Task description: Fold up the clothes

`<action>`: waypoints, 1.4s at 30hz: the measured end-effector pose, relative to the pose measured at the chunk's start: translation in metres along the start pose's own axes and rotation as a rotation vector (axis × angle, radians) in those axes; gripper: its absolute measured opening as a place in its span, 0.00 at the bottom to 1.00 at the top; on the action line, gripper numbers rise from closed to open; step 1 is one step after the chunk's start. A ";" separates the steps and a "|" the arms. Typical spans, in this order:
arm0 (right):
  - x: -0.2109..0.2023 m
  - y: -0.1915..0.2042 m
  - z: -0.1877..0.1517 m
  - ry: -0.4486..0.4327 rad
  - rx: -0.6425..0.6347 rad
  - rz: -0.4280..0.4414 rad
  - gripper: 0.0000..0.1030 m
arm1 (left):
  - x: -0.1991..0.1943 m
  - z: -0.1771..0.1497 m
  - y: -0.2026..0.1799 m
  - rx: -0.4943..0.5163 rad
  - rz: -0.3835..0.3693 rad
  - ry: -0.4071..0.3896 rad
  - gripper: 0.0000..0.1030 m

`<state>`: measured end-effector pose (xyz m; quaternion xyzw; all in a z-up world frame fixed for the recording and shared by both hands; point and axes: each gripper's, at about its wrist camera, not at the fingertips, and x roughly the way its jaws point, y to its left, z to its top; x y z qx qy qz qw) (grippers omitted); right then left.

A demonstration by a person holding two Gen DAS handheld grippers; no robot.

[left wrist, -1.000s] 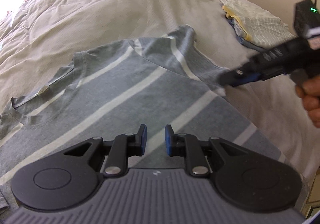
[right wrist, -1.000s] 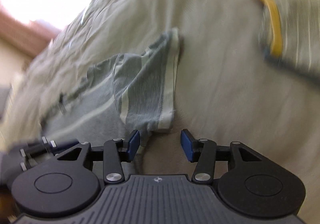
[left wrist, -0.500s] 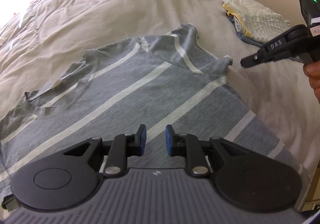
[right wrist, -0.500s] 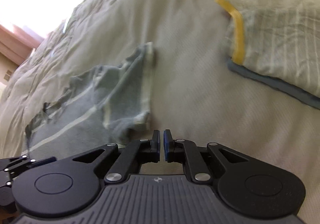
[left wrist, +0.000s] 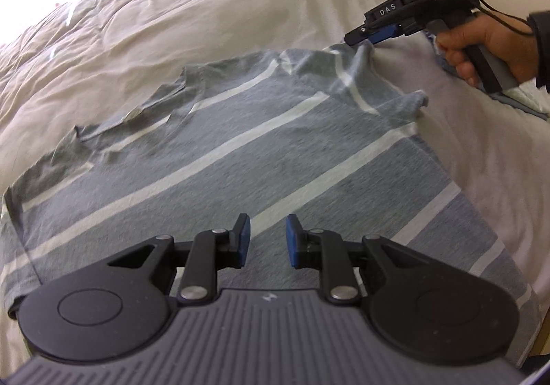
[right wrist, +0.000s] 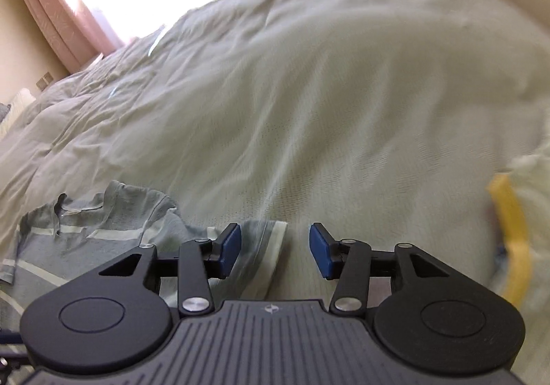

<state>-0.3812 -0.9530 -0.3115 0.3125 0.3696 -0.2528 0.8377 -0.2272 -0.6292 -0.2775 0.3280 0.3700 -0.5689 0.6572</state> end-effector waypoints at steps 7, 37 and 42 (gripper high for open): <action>-0.014 0.010 0.012 -0.078 -0.136 -0.068 0.01 | -0.004 0.001 0.008 -0.038 0.040 0.006 0.17; -0.028 0.277 -0.107 -0.030 -0.318 -0.162 0.32 | -0.038 -0.084 0.225 -0.077 0.238 -0.023 0.09; -0.016 0.359 -0.135 0.008 -0.344 -0.135 0.33 | -0.067 -0.093 0.300 -0.138 0.196 -0.091 0.04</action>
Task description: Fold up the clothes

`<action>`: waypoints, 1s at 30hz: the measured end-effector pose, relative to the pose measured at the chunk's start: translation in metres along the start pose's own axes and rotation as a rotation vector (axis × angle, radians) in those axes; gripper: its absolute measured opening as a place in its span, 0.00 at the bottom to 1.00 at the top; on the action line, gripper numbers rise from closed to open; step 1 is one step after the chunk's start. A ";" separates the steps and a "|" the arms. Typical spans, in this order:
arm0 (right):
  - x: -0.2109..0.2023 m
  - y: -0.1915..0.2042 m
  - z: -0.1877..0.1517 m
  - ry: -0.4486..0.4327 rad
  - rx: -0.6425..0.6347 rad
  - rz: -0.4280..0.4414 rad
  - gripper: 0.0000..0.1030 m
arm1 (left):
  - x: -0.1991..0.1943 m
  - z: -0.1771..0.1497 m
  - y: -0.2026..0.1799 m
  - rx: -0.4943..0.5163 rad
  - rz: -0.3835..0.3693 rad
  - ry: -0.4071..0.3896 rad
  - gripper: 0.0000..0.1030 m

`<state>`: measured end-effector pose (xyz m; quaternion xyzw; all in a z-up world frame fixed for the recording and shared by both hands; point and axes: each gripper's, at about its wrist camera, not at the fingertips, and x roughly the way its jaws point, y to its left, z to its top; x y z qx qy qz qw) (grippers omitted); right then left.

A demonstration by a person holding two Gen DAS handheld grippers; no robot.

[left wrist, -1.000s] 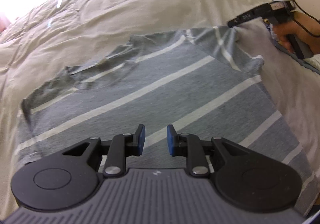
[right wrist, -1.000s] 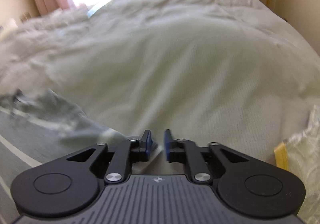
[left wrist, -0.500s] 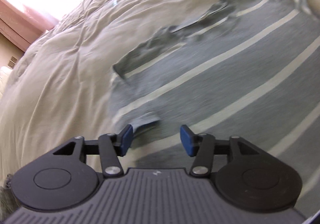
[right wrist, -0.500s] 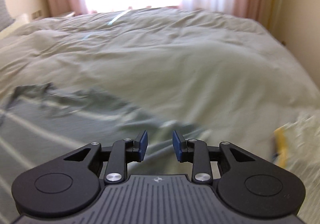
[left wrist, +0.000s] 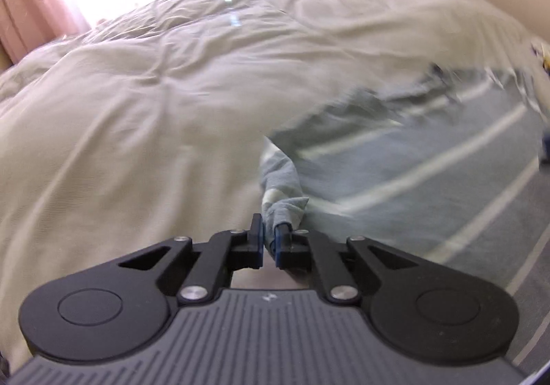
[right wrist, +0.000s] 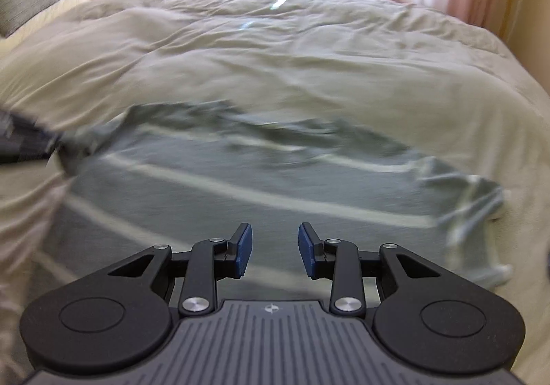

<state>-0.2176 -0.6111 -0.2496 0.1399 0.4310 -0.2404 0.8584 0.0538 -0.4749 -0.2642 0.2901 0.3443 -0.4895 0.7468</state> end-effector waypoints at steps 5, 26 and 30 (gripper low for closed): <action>0.010 0.109 0.002 0.012 -0.137 0.114 0.44 | 0.007 -0.002 0.062 -0.080 -0.021 -0.014 0.01; 0.080 0.236 -0.008 0.120 -0.605 0.042 0.48 | 0.042 -0.051 0.077 -0.432 -0.279 0.100 0.36; 0.080 0.243 -0.014 0.074 -0.696 0.007 0.48 | 0.051 -0.044 0.091 -0.519 -0.337 0.095 0.23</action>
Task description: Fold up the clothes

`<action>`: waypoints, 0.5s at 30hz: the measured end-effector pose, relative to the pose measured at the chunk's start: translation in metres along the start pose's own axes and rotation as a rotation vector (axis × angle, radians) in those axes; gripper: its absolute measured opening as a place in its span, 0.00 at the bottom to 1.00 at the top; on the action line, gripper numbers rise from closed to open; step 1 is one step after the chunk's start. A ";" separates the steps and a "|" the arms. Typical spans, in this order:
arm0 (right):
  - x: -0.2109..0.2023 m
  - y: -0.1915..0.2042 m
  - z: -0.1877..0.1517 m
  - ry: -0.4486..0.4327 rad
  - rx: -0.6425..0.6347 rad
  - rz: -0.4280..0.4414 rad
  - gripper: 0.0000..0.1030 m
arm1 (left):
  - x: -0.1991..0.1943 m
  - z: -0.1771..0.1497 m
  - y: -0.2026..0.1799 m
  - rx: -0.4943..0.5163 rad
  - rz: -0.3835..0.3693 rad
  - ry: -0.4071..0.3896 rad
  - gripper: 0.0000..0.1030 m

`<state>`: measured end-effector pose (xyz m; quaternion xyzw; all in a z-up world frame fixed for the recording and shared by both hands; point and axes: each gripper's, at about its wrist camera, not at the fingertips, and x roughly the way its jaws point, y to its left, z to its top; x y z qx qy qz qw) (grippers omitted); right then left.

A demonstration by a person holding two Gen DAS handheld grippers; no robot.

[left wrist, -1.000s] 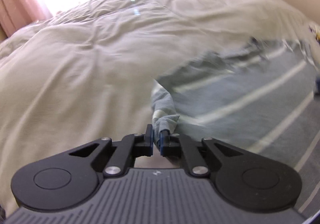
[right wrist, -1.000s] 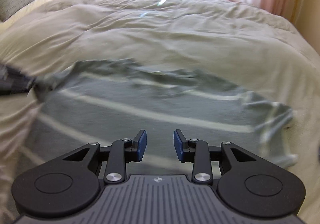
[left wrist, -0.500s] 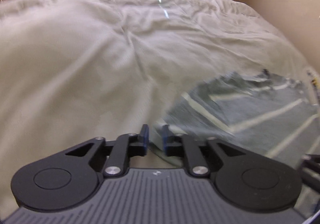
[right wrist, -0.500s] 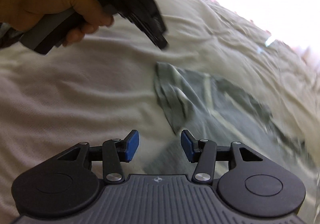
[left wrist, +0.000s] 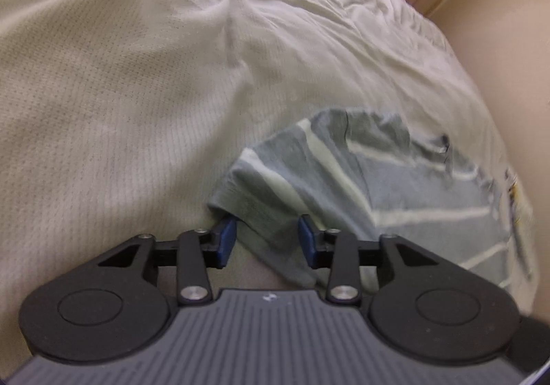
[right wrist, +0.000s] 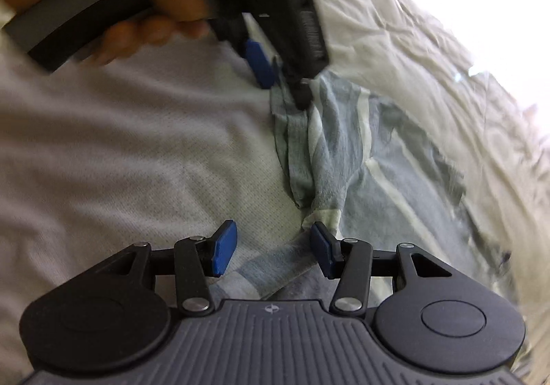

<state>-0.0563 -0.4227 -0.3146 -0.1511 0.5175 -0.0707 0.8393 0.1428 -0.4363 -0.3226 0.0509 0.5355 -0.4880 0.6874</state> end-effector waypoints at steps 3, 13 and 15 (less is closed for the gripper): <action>0.002 0.007 0.003 -0.033 -0.073 -0.033 0.48 | -0.004 0.011 0.000 0.011 -0.013 -0.020 0.00; 0.034 0.009 0.022 -0.008 -0.240 -0.166 0.34 | -0.030 0.037 0.004 0.071 -0.005 -0.075 0.00; 0.039 0.006 0.021 0.001 -0.269 -0.186 0.26 | -0.031 0.034 0.005 0.058 -0.024 -0.055 0.00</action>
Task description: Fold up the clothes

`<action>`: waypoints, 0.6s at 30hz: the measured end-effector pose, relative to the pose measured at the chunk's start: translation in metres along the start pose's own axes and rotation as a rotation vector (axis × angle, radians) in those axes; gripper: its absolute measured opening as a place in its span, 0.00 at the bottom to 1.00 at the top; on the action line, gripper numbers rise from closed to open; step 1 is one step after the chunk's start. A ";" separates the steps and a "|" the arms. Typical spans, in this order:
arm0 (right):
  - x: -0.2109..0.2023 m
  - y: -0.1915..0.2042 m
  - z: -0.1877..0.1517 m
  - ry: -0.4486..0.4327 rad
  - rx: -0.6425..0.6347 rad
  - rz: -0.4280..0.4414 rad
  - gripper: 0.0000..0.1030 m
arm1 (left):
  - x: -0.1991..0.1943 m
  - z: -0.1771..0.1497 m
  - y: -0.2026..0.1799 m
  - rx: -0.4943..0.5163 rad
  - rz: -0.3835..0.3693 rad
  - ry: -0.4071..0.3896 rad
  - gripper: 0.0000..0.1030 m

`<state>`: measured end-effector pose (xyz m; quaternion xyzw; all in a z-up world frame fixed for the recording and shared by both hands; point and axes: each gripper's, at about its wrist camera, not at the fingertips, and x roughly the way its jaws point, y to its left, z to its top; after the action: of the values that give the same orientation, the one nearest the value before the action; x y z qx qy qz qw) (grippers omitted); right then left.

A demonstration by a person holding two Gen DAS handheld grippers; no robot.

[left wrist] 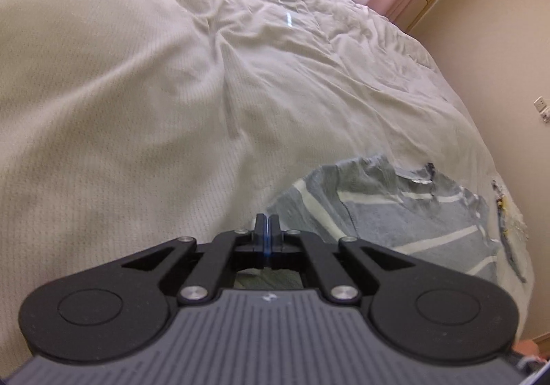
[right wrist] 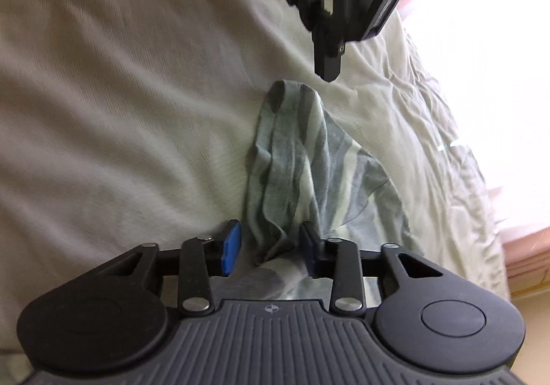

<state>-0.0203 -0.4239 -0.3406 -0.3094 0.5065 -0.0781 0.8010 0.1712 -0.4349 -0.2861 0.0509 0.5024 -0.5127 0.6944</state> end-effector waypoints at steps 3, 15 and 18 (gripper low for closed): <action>0.002 -0.009 -0.002 -0.002 0.009 -0.001 0.08 | 0.001 -0.009 0.005 -0.041 -0.003 0.042 0.19; -0.020 -0.025 0.009 -0.046 0.154 0.097 0.01 | 0.037 -0.006 0.005 -0.022 0.013 0.102 0.01; -0.021 -0.023 0.015 -0.033 0.240 0.143 0.01 | 0.024 0.009 -0.001 0.056 0.032 0.064 0.00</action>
<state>-0.0132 -0.4265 -0.3067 -0.1759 0.5010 -0.0756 0.8440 0.1753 -0.4563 -0.2992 0.0949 0.5089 -0.5136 0.6843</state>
